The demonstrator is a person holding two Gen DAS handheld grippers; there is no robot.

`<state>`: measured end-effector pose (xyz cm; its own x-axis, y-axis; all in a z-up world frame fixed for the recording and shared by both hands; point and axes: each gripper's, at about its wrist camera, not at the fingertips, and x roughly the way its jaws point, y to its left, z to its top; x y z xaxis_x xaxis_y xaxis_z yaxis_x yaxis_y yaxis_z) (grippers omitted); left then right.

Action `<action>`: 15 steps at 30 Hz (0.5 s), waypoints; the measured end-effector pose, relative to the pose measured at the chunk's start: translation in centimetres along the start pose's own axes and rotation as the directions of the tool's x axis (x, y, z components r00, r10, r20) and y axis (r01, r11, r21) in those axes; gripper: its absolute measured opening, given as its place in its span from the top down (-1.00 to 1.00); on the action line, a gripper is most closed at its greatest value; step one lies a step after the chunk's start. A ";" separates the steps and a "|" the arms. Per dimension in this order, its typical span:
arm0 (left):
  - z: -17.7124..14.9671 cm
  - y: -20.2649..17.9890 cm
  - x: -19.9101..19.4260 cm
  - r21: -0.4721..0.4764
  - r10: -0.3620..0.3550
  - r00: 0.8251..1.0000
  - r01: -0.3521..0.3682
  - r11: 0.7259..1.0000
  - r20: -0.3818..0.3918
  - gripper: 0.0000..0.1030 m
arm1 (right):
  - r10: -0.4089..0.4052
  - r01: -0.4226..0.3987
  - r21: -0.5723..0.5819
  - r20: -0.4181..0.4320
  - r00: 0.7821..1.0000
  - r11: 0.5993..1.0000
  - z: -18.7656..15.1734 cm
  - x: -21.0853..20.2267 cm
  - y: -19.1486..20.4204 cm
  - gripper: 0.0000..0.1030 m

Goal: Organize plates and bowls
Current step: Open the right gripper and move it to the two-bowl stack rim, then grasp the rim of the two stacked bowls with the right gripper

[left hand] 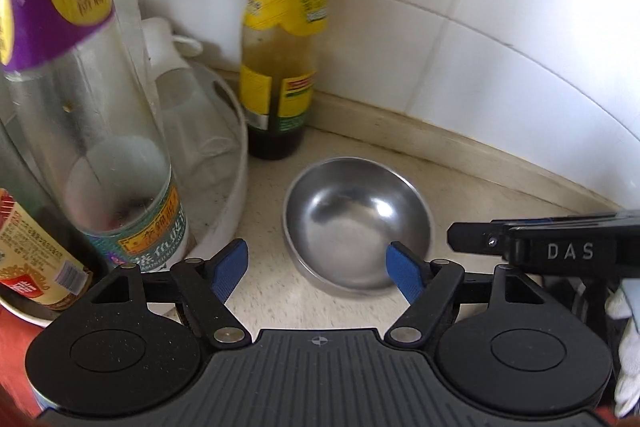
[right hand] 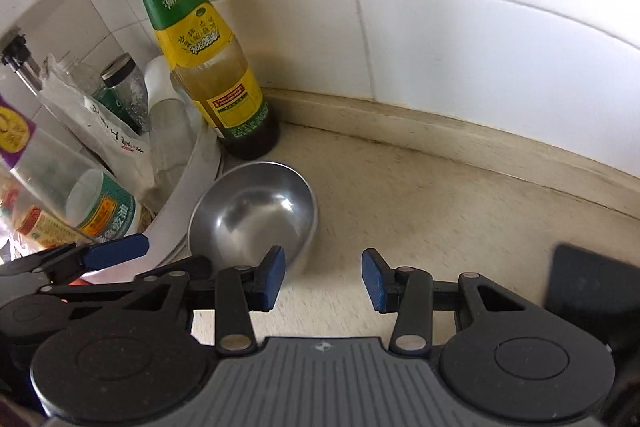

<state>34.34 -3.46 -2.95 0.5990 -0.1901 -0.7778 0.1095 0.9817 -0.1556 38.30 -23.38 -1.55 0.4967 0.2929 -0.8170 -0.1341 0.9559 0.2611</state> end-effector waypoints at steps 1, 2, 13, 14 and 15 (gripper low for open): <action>0.1 0.0 0.5 -0.013 0.007 1.000 -0.007 1.000 -0.008 -0.56 | -0.006 0.006 -0.011 -0.004 1.000 1.000 0.3 0.6 0.2 0.20; 0.0 0.0 0.9 -0.022 0.011 1.000 -0.011 1.000 -0.019 -0.56 | -0.020 0.020 -0.025 -0.005 1.000 0.999 0.5 1.1 0.3 0.20; -0.6 -0.8 3.5 -0.011 0.058 0.995 -0.059 0.998 -0.079 -0.45 | -0.035 0.029 -0.121 -0.046 0.998 0.992 1.2 4.8 0.8 0.28; -0.6 -0.8 3.8 -0.008 0.068 0.994 -0.069 0.998 -0.081 -0.41 | -0.042 0.036 -0.134 -0.046 0.998 0.990 1.1 5.0 1.0 0.29; -0.6 -0.9 4.1 -0.005 0.078 0.994 -0.078 0.997 -0.082 -0.39 | -0.053 0.046 -0.149 -0.046 0.997 0.988 1.0 5.3 1.1 0.33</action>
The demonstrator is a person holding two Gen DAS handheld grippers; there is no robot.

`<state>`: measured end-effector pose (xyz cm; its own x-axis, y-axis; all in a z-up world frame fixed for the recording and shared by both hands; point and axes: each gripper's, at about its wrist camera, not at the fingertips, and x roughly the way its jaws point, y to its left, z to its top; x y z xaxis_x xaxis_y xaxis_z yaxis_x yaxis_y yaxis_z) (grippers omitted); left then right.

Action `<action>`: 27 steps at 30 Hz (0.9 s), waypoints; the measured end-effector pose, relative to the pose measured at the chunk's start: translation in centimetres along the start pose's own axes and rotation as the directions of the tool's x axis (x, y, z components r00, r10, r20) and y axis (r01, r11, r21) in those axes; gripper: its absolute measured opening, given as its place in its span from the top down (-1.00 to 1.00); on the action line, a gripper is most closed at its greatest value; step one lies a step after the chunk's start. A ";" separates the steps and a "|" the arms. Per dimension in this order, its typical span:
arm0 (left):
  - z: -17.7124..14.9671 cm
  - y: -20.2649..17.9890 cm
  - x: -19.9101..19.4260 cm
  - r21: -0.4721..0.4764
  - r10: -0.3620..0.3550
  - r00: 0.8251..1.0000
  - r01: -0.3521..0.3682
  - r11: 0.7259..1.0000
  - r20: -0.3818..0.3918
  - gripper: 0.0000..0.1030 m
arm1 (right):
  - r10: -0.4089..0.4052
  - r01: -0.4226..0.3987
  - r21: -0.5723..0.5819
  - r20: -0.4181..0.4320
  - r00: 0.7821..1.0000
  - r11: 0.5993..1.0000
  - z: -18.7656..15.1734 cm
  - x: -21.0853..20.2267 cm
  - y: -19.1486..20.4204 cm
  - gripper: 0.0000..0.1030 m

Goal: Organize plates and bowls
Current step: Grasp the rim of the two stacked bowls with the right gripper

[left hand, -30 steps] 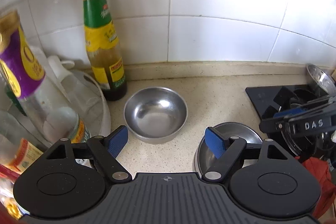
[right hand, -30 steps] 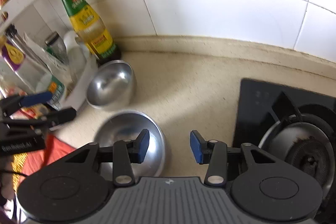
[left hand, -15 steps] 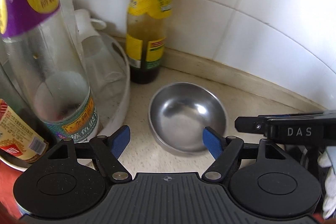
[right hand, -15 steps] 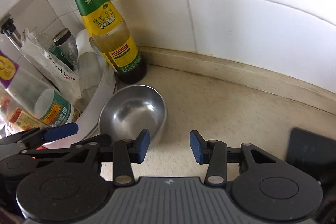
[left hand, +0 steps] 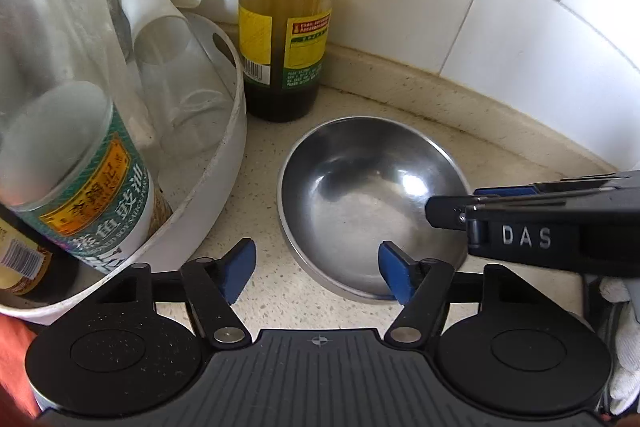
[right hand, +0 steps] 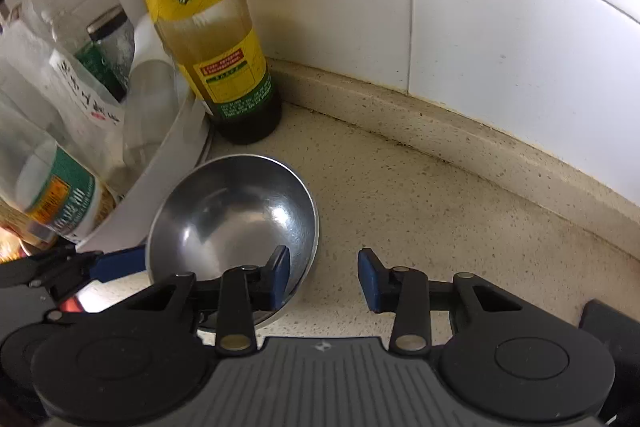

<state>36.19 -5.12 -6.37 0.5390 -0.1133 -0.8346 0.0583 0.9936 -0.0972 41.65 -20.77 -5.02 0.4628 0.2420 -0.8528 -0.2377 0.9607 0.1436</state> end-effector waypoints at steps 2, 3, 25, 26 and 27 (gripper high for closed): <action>0.0 -0.1 0.3 0.004 0.010 1.000 -0.010 1.000 -0.005 -0.35 | -0.011 0.011 -0.025 -0.001 1.000 1.000 0.0 0.3 0.3 0.39; 0.0 -0.1 0.6 0.011 0.012 1.000 -0.012 1.000 -0.007 -0.34 | -0.008 0.008 -0.034 -0.005 1.000 0.999 0.0 0.5 0.5 0.49; 0.9 0.3 1.8 0.045 -0.029 1.000 0.029 0.999 -0.007 0.08 | -0.001 0.000 -0.057 -0.007 1.000 0.998 0.1 1.0 0.7 0.75; 1.0 0.3 1.9 0.047 -0.030 1.000 0.030 0.998 -0.010 0.08 | 0.002 -0.002 -0.053 -0.008 1.000 0.999 0.0 1.0 0.7 0.75; 1.1 0.3 1.9 0.049 -0.032 0.999 0.032 0.998 -0.013 0.08 | 0.004 -0.005 -0.049 -0.010 1.000 0.999 0.0 0.9 0.7 0.74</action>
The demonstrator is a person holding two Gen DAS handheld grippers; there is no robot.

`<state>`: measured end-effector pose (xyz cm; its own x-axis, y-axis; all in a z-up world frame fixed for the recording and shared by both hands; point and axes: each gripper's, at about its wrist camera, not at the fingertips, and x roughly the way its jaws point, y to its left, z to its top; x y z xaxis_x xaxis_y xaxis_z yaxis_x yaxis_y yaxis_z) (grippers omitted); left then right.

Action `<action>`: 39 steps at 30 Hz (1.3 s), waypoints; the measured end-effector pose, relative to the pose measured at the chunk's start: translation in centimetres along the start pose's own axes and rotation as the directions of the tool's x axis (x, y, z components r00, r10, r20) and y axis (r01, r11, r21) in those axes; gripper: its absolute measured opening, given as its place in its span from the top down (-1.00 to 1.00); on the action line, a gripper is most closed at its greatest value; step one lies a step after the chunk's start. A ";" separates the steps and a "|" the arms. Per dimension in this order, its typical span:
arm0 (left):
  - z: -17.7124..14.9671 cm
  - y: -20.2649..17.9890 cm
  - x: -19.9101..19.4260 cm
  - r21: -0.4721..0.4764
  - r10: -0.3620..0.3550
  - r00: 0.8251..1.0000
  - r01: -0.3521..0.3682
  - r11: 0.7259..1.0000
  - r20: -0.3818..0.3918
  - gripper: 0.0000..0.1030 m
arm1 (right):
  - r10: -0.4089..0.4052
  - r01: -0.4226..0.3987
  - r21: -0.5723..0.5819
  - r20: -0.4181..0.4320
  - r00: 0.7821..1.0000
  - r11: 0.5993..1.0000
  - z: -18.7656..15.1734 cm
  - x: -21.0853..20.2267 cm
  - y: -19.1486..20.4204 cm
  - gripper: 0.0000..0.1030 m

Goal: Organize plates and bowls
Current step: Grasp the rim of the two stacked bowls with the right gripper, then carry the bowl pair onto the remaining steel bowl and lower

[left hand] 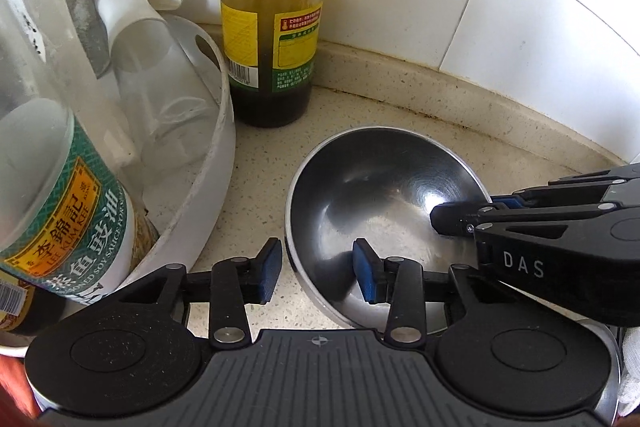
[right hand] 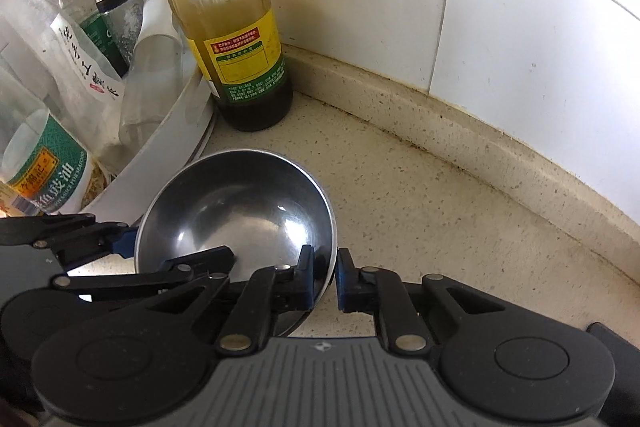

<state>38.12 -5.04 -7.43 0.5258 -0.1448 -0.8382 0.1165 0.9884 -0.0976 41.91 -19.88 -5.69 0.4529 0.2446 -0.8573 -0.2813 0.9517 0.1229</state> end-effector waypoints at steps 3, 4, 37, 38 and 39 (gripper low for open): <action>0.2 0.0 -0.2 -0.008 -0.022 1.000 0.022 1.000 -0.009 0.24 | 0.012 -0.012 0.019 -0.009 1.000 1.000 -0.3 -0.2 -0.1 0.73; 0.2 -0.1 -0.3 -0.003 -0.023 1.000 0.023 1.000 -0.005 0.22 | 0.015 -0.015 0.028 -0.010 1.000 1.000 -0.4 -0.2 -0.3 0.73; 0.1 -3.9 -9.2 0.126 -0.115 0.979 0.094 0.988 0.166 0.12 | -0.135 0.129 0.044 0.174 0.976 0.991 -2.1 -12.0 1.4 0.76; 0.0 -3.9 -9.7 0.132 -0.121 0.978 0.099 0.986 0.170 0.11 | -0.140 0.134 0.047 0.177 0.974 0.990 -2.3 -12.4 1.5 0.76; -0.1 -4.0 -10.0 0.137 -0.126 0.977 0.102 0.985 0.172 0.11 | -0.145 0.138 0.051 0.180 0.973 0.989 -2.6 -12.8 1.7 0.76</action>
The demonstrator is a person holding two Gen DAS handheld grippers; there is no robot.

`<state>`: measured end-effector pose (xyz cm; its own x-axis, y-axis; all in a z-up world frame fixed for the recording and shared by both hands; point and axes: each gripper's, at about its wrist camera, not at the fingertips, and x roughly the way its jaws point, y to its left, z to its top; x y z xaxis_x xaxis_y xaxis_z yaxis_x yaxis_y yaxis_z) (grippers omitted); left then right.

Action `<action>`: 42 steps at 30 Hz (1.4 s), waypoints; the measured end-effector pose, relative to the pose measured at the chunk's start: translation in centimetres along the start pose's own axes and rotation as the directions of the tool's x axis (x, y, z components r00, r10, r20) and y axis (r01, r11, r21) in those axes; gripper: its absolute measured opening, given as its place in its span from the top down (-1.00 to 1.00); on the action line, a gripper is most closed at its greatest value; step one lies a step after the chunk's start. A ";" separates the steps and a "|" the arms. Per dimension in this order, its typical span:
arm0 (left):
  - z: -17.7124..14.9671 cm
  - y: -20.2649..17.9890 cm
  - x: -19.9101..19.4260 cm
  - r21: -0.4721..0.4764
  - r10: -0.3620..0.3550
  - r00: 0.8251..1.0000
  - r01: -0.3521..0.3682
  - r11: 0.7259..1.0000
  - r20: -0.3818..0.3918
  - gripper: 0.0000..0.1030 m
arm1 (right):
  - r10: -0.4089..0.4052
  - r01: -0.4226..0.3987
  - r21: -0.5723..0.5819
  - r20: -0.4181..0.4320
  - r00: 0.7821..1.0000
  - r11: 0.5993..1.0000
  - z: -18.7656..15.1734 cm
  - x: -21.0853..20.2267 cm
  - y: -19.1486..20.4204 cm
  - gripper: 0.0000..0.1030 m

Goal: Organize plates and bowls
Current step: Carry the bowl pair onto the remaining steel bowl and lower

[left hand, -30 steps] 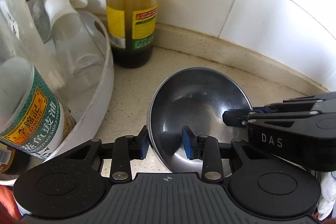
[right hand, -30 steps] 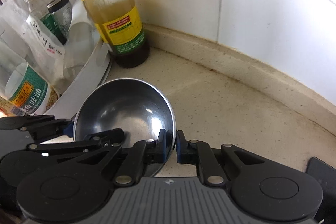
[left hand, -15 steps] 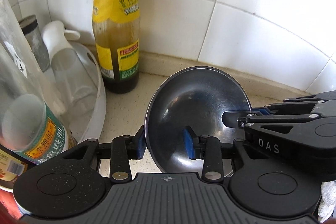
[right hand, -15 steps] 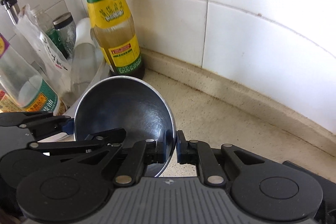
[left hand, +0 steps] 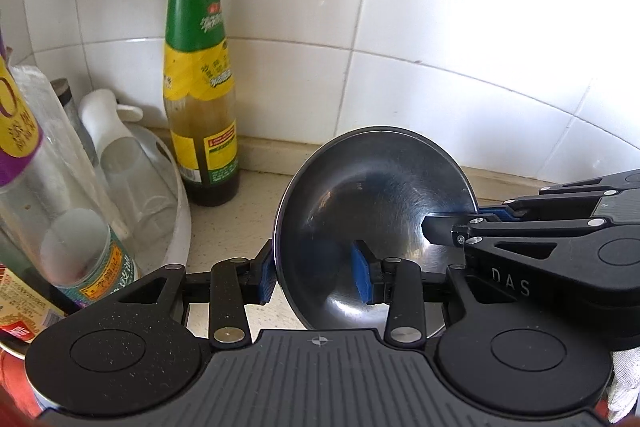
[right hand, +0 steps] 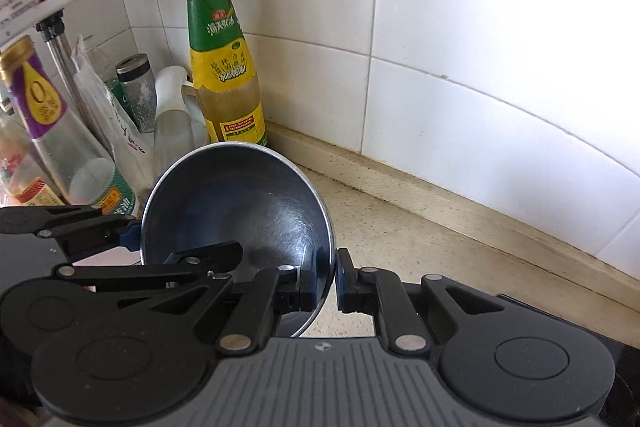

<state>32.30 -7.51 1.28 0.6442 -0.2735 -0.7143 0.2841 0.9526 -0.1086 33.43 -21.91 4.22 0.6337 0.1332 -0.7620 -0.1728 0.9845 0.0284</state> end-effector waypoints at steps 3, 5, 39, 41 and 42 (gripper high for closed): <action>-0.4 -0.4 -1.2 0.016 -0.013 1.000 0.013 1.000 0.008 0.11 | -0.015 0.015 0.004 0.006 1.000 1.000 -0.6 -1.2 0.3 0.76; -0.7 -0.6 -1.8 0.024 -0.022 1.000 0.021 0.999 0.009 0.11 | -0.023 0.023 0.007 0.006 1.000 1.000 -1.0 -1.9 0.6 0.76; -5.3 -3.0 -4.7 0.108 -0.043 0.998 0.048 0.993 -0.051 0.11 | -0.041 0.045 0.080 -0.052 0.998 0.996 -6.6 -5.4 1.5 0.75; -5.5 -3.1 -4.7 0.109 -0.042 0.998 0.048 0.993 -0.056 0.11 | -0.039 0.043 0.082 -0.058 0.998 0.996 -6.8 -5.3 1.5 0.75; -5.6 -3.1 -4.6 0.109 -0.041 0.997 0.047 0.993 -0.059 0.11 | -0.037 0.042 0.085 -0.061 0.997 0.996 -6.9 -5.2 1.5 0.75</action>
<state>24.48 -8.41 1.07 0.5890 -0.3042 -0.7487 0.3897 0.9185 -0.0666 24.67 -21.87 3.81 0.5926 0.0897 -0.8005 -0.0816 0.9954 0.0511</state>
